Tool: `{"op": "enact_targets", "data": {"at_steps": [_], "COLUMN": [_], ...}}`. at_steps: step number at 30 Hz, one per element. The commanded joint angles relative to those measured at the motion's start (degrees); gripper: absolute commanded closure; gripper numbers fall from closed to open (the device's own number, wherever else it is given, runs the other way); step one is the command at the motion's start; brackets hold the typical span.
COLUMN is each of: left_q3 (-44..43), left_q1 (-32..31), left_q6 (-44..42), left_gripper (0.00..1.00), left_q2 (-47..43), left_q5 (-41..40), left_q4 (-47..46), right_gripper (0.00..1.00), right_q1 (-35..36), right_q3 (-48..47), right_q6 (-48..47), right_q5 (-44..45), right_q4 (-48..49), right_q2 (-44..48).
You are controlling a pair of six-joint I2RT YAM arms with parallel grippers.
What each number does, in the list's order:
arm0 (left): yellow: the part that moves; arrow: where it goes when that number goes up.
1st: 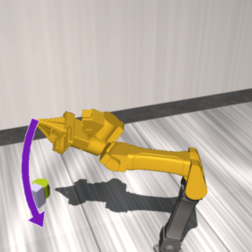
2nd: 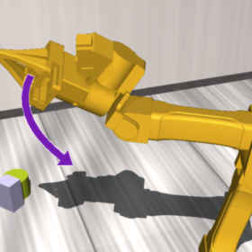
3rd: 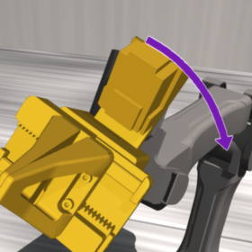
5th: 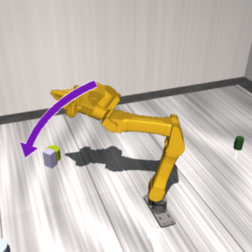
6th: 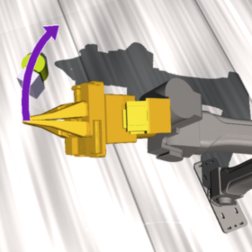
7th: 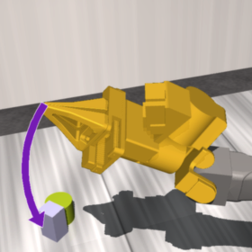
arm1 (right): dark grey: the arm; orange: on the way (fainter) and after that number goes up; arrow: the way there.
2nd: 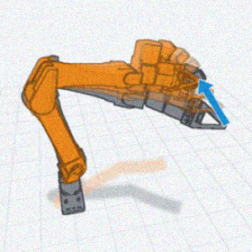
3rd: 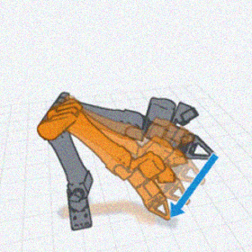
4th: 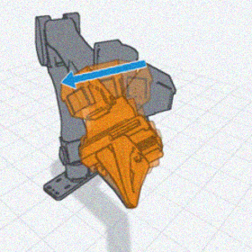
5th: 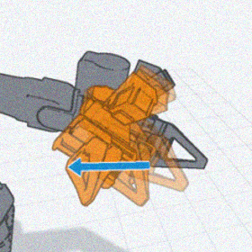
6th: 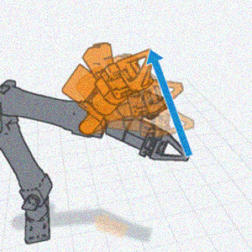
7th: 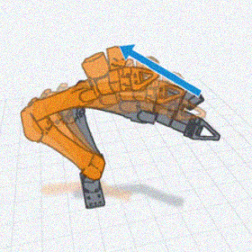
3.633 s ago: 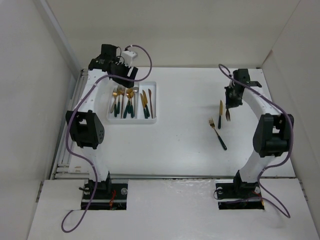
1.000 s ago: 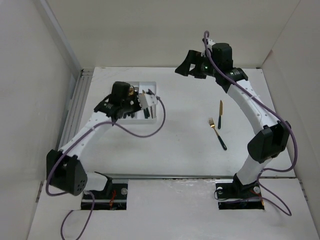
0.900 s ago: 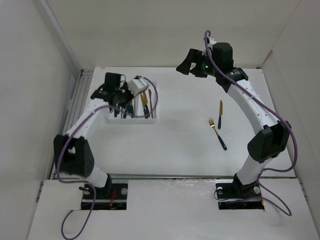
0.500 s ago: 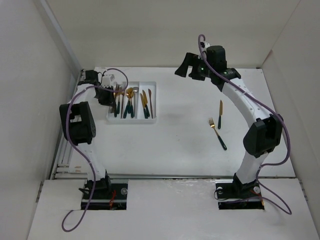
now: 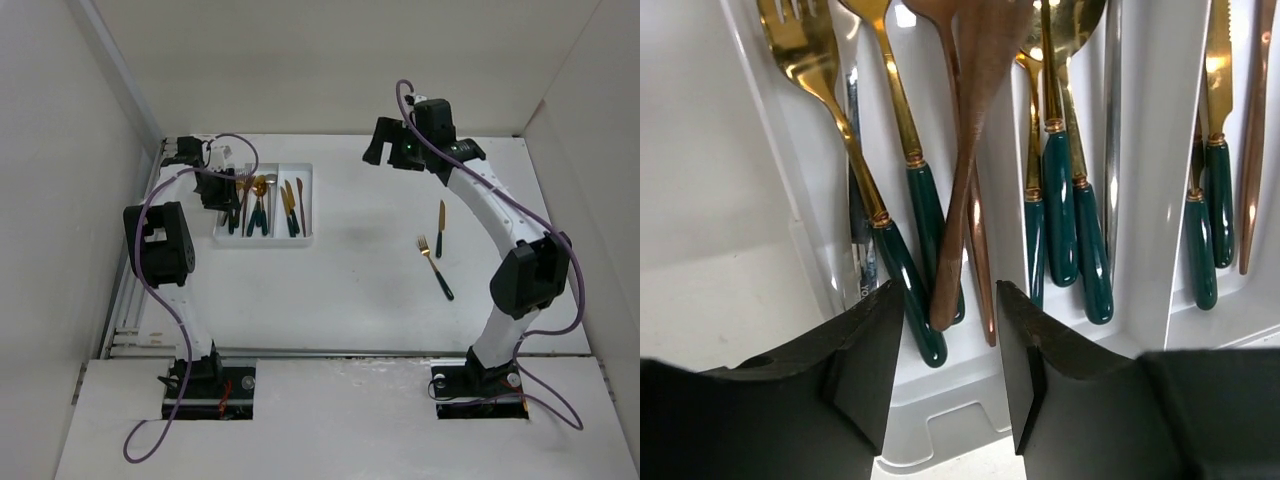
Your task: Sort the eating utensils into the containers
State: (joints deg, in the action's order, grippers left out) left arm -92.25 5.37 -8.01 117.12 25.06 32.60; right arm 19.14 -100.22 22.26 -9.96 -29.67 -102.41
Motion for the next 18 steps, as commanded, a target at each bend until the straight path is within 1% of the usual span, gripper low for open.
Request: {"op": "enact_targets", "data": {"at_steps": [1, 3, 4, 5, 6, 7, 8, 9, 11, 13, 16, 18], "left_q3": [0.1, 0.1, -0.6, -0.6, -1.3, -2.1, -2.1, -3.1, -4.0, -4.0, -2.7, -0.8], "left_q1": [0.3, -0.3, -0.3, -0.3, -0.3, -0.3, -0.3, -0.3, -1.0, -1.5, -1.5, -2.1], "left_q6": [1.5, 2.7, 3.6, 4.4, 6.0, 6.9, 7.8, 8.7, 9.9, 10.6, 11.3, 11.8], "left_gripper": [0.61, 0.61, 0.61, 0.61, 0.61, 0.61, 0.61, 0.61, 0.61, 0.61, 0.61, 0.61], "left_q2": [-3.2, -3.9, -4.6, -4.6, -5.3, -6.1, -6.6, -6.6, -8.8, -11.5, -15.2, -19.3], "left_q5": [-1.8, -2.3, -3.3, -3.3, -3.9, -4.8, -5.8, -6.8, -7.7, -7.7, -5.9, -5.9], "left_q4": [0.4, 0.4, 0.4, 0.4, 0.4, 0.4, 1.0, 1.0, 1.6, 1.6, 0.7, -0.2], "right_gripper": [0.00, 0.00, 0.00, 0.02, 0.04, 0.08, 0.16, 0.19, 0.22, 0.23, 0.23, 0.21], "right_q1": [-0.8, -0.9, -1.7, -2.9, -3.6, -5.1, -5.8, -5.8, -6.4, -6.4, -6.4, -7.5], "right_q3": [2.9, 6.5, 11.4, 14.0, 16.9, 22.1, 24.4, 26.5, 30.2, 32.0, 36.1, 38.3], "right_q6": [-3.2, -3.2, -2.6, -1.8, -0.1, 0.8, 1.6, 3.2, 5.2, 6.7, 6.7, 6.7], "right_q5": [8.7, 11.3, 11.4, 11.4, 8.9, 7.9, 7.4, 7.4, 12.0, 15.0, 15.5, 16.3], "right_q4": [-6.7, -8.4, -8.4, -8.4, -8.4, -8.4, -8.4, -8.9, -11.6, -15.4, -15.4, -15.4], "right_q2": [5.5, 7.9, 9.0, 9.9, 11.9, 12.7, 13.4, 14.1, 13.5, 11.5, 11.4, 11.4]}}
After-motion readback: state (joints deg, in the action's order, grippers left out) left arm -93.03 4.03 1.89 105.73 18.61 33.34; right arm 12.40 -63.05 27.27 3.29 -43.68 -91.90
